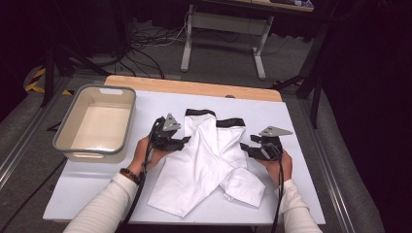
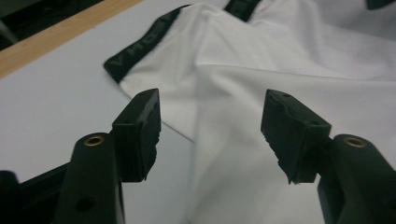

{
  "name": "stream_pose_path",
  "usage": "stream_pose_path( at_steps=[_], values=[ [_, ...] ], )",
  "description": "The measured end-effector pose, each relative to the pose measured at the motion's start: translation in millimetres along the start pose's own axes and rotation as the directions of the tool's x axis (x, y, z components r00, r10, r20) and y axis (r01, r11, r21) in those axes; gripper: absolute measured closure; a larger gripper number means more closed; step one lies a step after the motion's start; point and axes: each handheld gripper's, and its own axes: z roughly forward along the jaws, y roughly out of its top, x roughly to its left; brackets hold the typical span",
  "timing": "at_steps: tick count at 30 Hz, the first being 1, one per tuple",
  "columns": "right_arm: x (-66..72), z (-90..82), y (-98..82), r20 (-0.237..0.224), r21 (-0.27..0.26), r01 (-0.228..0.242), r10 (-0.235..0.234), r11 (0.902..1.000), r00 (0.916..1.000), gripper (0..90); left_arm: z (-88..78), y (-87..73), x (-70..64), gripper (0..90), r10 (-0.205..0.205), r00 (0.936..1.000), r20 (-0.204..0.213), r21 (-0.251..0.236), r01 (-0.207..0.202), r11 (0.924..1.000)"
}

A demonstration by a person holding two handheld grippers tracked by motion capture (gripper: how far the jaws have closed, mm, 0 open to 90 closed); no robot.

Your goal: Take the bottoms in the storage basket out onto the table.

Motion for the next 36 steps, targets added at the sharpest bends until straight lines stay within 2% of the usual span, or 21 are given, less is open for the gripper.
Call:
stream_pose_path(
  at_steps=[1, 4, 7, 9, 10, 12, 13, 16, 17, 18, 21, 22, 25, 26, 27, 28, 29, 30, 31, 33, 36],
  values=[
    [-0.9, 15.0, 1.1, 0.007, 0.06, 0.018, -0.019, 0.998, 0.9998, 39.6, 17.4, 0.7, 9.3, 40.0, -0.02, 0.9997, -0.013, 0.042, 0.02, 0.9989],
    [-1.8, 26.1, 0.4, 0.025, 0.102, 0.033, -0.036, 0.9943, 0.999, 40.4, 29.7, 1.7, 15.5, 39.6, -0.029, 0.9993, -0.025, 0.073, 0.031, 0.9969],
    [-4.6, 35.1, -0.6, 0.023, 0.116, 0.021, -0.024, 0.9931, 0.9994, 44.0, 44.3, 2.8, 22.9, 37.5, -0.073, 0.9969, -0.031, 0.118, 0.076, 0.9901],
    [-7.1, 37.7, -0.2, -0.009, 0.102, 0.0, 0.001, 0.9948, 1.0, 56.4, 53.0, 3.1, 25.9, 36.4, -0.074, 0.9964, -0.043, 0.168, 0.08, 0.9825],
    [-7.6, 38.7, 0.4, -0.022, 0.102, -0.005, 0.007, 0.9947, 0.9997, 58.2, 53.3, 4.4, 26.6, 37.0, -0.078, 0.9961, -0.04, 0.167, 0.084, 0.9824],
    [-6.6, 40.3, 3.9, -0.025, 0.112, 0.001, 0.002, 0.9937, 0.9997, 71.1, 54.5, 5.4, 26.6, 42.3, -0.072, 0.997, -0.028, 0.176, 0.076, 0.9815],
    [-6.6, 40.3, 3.9, -0.025, 0.112, 0.001, 0.002, 0.9937, 0.9997, 71.1, 54.3, 5.3, 25.5, 42.3, -0.073, 0.9971, -0.02, 0.173, 0.075, 0.9821],
    [-4.8, 40.2, 6.5, -0.006, 0.125, 0.019, -0.018, 0.992, 0.9998, 83.6, 53.1, 6.2, 21.6, 59.8, -0.057, 0.9984, -0.002, 0.174, 0.057, 0.9832],
    [-4.0, 39.2, 7.0, 0.003, 0.125, 0.021, -0.022, 0.9919, 0.9998, 87.1, 53.1, 7.3, 17.5, 81.1, -0.029, 0.9995, 0.013, 0.178, 0.027, 0.9836],
    [-3.9, 38.3, 7.0, 0.003, 0.116, 0.013, -0.013, 0.9932, 0.9999, 87.6, 53.1, 7.3, 15.3, 87.8, -0.023, 0.9997, 0.0, 0.178, 0.022, 0.9837],
    [-4.3, 35.9, 6.8, 0.016, 0.104, -0.001, -0.001, 0.9946, 0.9999, 87.8, 52.0, 4.7, 14.0, 89.1, -0.041, 0.9991, -0.013, 0.157, 0.042, 0.9867],
    [-5.3, 32.4, 7.4, 0.052, 0.1, 0.0, -0.005, 0.9949, 0.9986, 88.2, 50.9, 3.5, 13.6, 89.4, -0.049, 0.9986, -0.019, 0.155, 0.051, 0.9867],
    [-7.3, 25.9, 7.7, 0.084, 0.082, -0.011, 0.004, 0.9966, 0.9965, 88.3, 43.5, 0.9, 14.7, 89.5, -0.049, 0.9973, -0.055, 0.131, 0.056, 0.9898],
    [-8.6, 22.0, 7.9, 0.106, 0.069, -0.018, 0.01, 0.9974, 0.9943, 88.3, 40.0, 0.4, 16.8, 89.5, -0.058, 0.9956, -0.073, 0.122, 0.067, 0.9902],
    [-11.6, 12.7, 8.8, 0.15, 0.041, -0.024, 0.017, 0.9989, 0.9886, 88.3, 29.4, 0.8, 23.1, 89.5, -0.068, 0.9898, -0.125, 0.095, 0.08, 0.9923],
    [-11.6, 12.7, 8.8, 0.15, 0.041, -0.024, 0.017, 0.9989, 0.9886, 88.3, 29.4, 0.8, 23.1, 89.6, -0.068, 0.9898, -0.125, 0.095, 0.08, 0.9923],
    [-13.4, 7.7, 8.8, 0.165, 0.017, -0.034, 0.03, 0.9993, 0.9858, 88.3, 23.7, 1.0, 25.8, 89.6, -0.088, 0.9842, -0.153, 0.071, 0.1, 0.9925],
    [-16.6, -0.6, 8.2, 0.186, -0.015, -0.049, 0.051, 0.9987, 0.9813, 88.4, 12.1, 1.9, 31.2, 89.6, -0.106, 0.9732, -0.204, 0.04, 0.116, 0.9924],
    [-17.3, -3.4, 7.8, 0.19, -0.024, -0.054, 0.057, 0.9983, 0.9801, 88.4, 12.1, 1.9, 31.2, 89.5, -0.106, 0.9732, -0.204, 0.04, 0.116, 0.9924],
    [-17.5, -5.6, 7.5, 0.201, -0.028, -0.055, 0.06, 0.9981, 0.9777, 88.4, 4.5, 1.3, 36.6, 89.5, -0.115, 0.9642, -0.239, 0.036, 0.127, 0.9913],
    [-17.8, -9.7, 7.5, 0.216, -0.048, -0.06, 0.069, 0.9971, 0.9739, 88.0, 1.3, -1.0, 42.8, 89.4, -0.116, 0.9587, -0.26, 0.051, 0.134, 0.9897]
  ],
)
